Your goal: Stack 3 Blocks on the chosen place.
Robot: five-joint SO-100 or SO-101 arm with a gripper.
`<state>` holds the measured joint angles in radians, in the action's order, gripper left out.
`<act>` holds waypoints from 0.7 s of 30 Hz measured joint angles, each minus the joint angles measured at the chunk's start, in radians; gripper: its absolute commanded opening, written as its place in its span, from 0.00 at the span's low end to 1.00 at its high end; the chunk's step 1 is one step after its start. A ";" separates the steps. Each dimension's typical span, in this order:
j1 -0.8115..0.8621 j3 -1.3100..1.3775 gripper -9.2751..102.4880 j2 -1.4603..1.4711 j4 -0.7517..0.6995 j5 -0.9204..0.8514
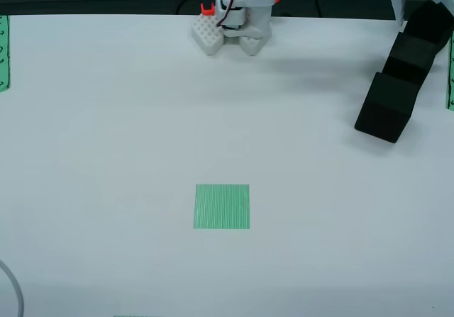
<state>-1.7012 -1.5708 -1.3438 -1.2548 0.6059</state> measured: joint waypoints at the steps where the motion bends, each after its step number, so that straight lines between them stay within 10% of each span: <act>1: 0.000 0.000 0.43 0.009 0.005 0.000; 21: -0.002 0.037 0.32 0.026 0.002 0.002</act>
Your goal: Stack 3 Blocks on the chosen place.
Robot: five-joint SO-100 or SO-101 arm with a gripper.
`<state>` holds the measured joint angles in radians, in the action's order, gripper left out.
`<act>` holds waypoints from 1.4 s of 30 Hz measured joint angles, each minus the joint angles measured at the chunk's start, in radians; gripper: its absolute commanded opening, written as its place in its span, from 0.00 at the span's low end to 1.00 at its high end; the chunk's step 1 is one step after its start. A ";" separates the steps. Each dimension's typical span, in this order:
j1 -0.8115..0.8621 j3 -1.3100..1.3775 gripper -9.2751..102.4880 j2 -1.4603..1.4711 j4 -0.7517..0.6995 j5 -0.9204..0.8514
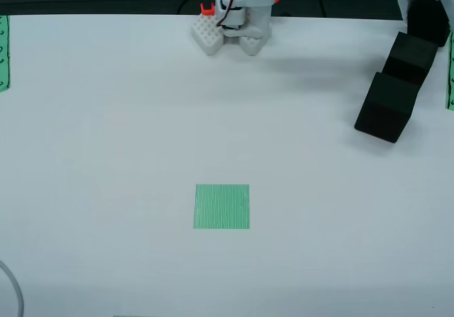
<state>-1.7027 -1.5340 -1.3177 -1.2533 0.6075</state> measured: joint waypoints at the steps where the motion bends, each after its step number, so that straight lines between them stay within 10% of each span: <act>1: 0.000 0.000 0.32 -0.005 -0.009 0.000; 25: 0.130 -0.080 0.32 -0.334 -0.110 -0.005; 42: 0.606 -0.095 0.32 -0.681 -0.186 -0.011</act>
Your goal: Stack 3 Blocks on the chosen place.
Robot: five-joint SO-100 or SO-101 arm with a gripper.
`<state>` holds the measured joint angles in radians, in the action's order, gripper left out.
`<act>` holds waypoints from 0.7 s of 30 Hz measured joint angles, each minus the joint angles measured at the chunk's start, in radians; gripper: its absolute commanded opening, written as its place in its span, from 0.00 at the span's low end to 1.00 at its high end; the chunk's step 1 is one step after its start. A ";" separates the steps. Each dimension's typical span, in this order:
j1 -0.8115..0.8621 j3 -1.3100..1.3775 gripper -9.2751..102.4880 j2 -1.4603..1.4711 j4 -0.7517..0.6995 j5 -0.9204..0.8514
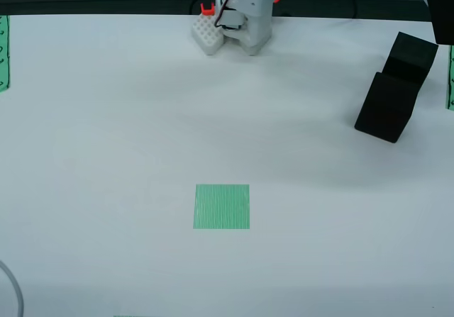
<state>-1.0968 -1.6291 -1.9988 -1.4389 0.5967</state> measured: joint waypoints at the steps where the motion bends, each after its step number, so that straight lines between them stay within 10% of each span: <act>1: 0.043 -0.017 0.32 -0.017 -0.012 0.000; 21: 0.830 -0.267 0.32 -0.011 -0.011 -0.428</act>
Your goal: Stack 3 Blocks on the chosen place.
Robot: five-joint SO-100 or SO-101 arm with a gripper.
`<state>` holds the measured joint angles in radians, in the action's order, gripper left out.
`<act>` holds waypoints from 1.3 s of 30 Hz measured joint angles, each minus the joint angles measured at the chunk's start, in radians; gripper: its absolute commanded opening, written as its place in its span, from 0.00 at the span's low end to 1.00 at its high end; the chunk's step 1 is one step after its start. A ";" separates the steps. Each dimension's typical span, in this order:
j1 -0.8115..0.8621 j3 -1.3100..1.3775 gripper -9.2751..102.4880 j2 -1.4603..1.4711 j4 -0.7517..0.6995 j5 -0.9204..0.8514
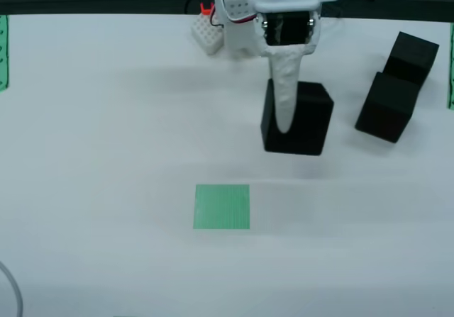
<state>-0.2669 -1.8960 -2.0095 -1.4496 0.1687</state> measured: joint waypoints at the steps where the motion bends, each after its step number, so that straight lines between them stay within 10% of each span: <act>1: 0.037 0.000 0.32 0.020 0.009 -0.031; 12: 0.316 0.117 0.32 0.308 0.081 -0.209; 39: 0.311 0.172 0.39 0.518 0.183 -0.212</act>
<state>0.0445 -1.7242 -1.4910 -1.2671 -0.0430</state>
